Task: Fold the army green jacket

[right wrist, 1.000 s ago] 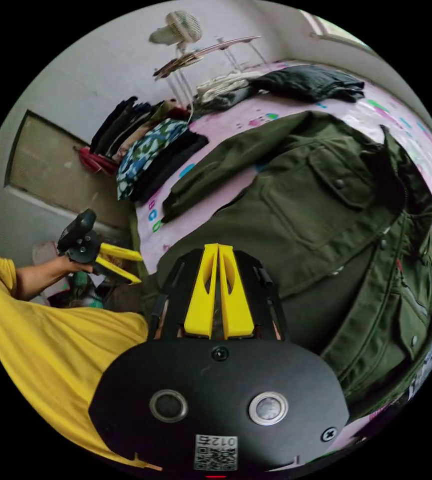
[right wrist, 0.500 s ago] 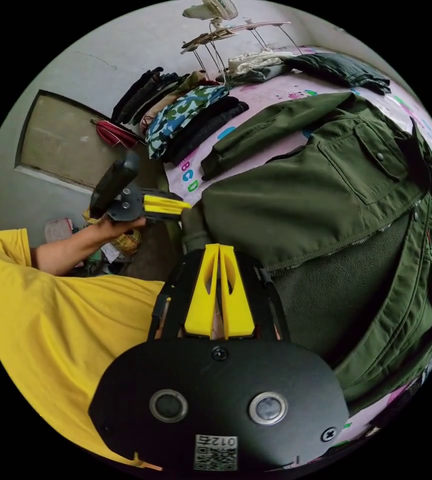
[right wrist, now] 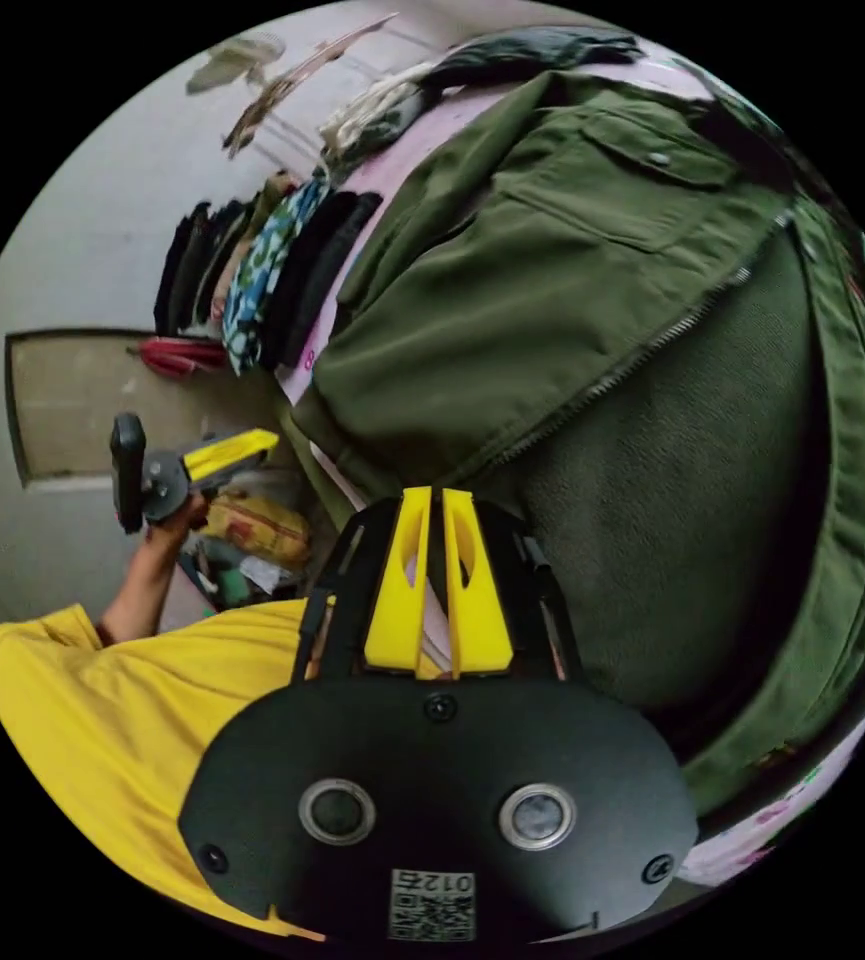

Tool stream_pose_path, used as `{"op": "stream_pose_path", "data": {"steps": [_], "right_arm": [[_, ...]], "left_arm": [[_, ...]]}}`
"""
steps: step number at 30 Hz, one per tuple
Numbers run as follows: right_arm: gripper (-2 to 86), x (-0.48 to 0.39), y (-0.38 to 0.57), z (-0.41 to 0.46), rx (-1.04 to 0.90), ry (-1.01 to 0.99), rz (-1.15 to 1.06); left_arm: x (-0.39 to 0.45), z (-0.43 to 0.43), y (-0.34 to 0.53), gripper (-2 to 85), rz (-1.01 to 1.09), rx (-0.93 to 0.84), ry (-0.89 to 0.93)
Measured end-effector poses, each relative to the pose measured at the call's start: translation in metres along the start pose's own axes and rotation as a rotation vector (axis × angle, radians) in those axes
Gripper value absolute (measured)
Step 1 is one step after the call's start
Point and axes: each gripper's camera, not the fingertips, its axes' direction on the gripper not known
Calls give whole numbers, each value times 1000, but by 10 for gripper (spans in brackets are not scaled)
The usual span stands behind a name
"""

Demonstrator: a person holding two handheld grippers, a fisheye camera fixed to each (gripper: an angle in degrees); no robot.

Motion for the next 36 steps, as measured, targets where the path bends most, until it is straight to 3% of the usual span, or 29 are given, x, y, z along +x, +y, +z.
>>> {"op": "stream_pose_path", "data": {"steps": [2, 4, 8, 10, 15, 17, 19, 24, 29, 32, 36], "right_arm": [[63, 28, 0, -12, 45, -74, 102], [74, 63, -5, -13, 74, -175, 218], [74, 95, -21, 8, 54, -378, 316], [31, 102, -30, 18, 57, -520, 326], [11, 90, -43, -23, 26, -606, 306], [9, 85, -48, -52, -5, -569, 287], [7, 83, -60, -70, -83, -379, 239], [7, 114, -66, -8, -268, -98, 277], [9, 132, -47, 38, -178, -138, 326], [10, 126, -38, 50, -197, -157, 260], [11, 119, -20, 58, -178, -121, 202]], "left_arm": [[-23, -10, 29, 4, -108, 64, 267], [-25, -15, 35, 4, -125, 97, 373], [-2, -42, 14, 4, -42, 133, 374], [5, -64, 2, 4, 4, 173, 349], [-5, -133, -35, 4, 69, 230, 329], [-8, -168, -53, 4, 128, 229, 346], [-4, -183, -68, 4, 177, 219, 362], [35, -149, -119, 4, 338, 46, 401], [44, -84, -130, 2, 337, -177, 451], [10, -82, -121, 2, 231, -172, 566], [-20, -101, -110, 4, 234, -154, 588]]}}
